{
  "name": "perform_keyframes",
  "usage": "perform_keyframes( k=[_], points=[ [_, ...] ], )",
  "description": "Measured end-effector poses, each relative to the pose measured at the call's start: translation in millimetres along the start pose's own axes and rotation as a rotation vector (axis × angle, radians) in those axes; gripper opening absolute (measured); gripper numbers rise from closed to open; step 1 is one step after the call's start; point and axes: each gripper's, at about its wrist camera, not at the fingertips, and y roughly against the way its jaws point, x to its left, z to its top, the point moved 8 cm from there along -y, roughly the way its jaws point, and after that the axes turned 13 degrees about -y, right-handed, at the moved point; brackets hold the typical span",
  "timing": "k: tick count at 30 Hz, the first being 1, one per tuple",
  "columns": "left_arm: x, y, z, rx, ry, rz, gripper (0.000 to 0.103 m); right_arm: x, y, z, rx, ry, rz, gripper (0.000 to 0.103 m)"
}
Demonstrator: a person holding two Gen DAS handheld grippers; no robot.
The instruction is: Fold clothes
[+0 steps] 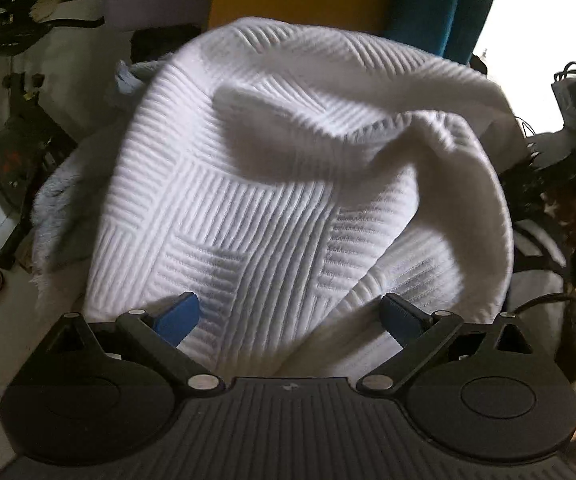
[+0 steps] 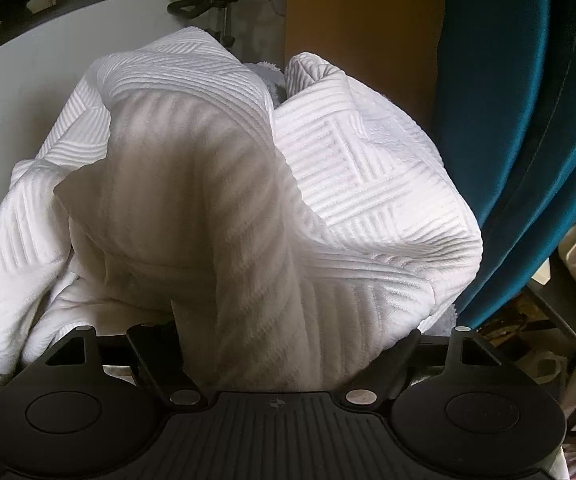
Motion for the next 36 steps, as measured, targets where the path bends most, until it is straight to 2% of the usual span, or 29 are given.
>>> perform_keyframes(
  k=[1,2,4,5,7,9,12,16,18,20,23,25,28,32,33,36],
  points=[
    [-1.0,0.4,0.0,-0.001,-0.006,-0.018,0.067,0.0,0.2,-0.2,-0.002,-0.003,0.000,0.073],
    [-2.0,0.8,0.0,-0.002,-0.011,-0.035,0.062,-0.2,0.6,-0.4,-0.004,-0.006,-0.001,0.072],
    [-2.4,4.2,2.3,0.006,-0.009,-0.027,0.023,-0.4,2.2,-0.3,-0.010,-0.018,-0.001,0.068],
    [0.7,7.9,3.4,0.005,0.040,-0.030,0.017,-0.4,4.3,-0.3,-0.011,-0.028,0.004,0.065],
    [9.5,17.0,5.7,0.000,0.176,-0.046,0.015,4.0,12.6,0.7,-0.028,-0.035,0.031,0.046],
    [12.0,30.3,11.0,-0.025,0.265,-0.059,0.014,8.9,22.7,3.1,-0.051,-0.036,0.058,0.038],
    [9.6,55.2,26.1,-0.098,0.344,-0.095,0.013,16.0,46.6,13.4,-0.106,-0.075,0.127,0.026],
    [0.8,93.2,62.7,-0.246,0.386,-0.169,0.013,33.6,97.9,37.8,-0.224,-0.115,0.264,0.020],
    [-10.4,112.8,83.8,-0.326,0.355,-0.209,0.013,44.7,121.7,45.8,-0.267,-0.093,0.314,0.020],
    [-19.9,114.7,101.4,-0.363,0.311,-0.236,0.013,56.2,138.7,48.4,-0.281,-0.022,0.330,0.020],
    [-26.1,87.7,104.3,-0.326,0.280,-0.215,0.013,57.5,128.1,35.2,-0.226,0.049,0.276,0.020],
    [-27.3,62.7,92.2,-0.272,0.282,-0.195,0.013,54.9,113.2,21.9,-0.172,0.087,0.226,0.020],
    [-31.0,33.0,73.0,-0.205,0.285,-0.180,0.013,49.3,85.0,-7.9,-0.088,0.092,0.197,0.020],
    [-31.9,14.6,59.3,-0.170,0.312,-0.177,0.014,53.8,70.1,-29.4,-0.064,0.091,0.181,0.021],
    [-28.4,11.4,56.9,-0.158,0.335,-0.175,0.017,55.9,68.9,-28.7,-0.067,0.093,0.176,0.023],
    [-18.0,10.8,53.1,-0.140,0.451,-0.201,0.023,64.9,69.9,-29.3,-0.072,0.123,0.170,0.040]
  ],
)
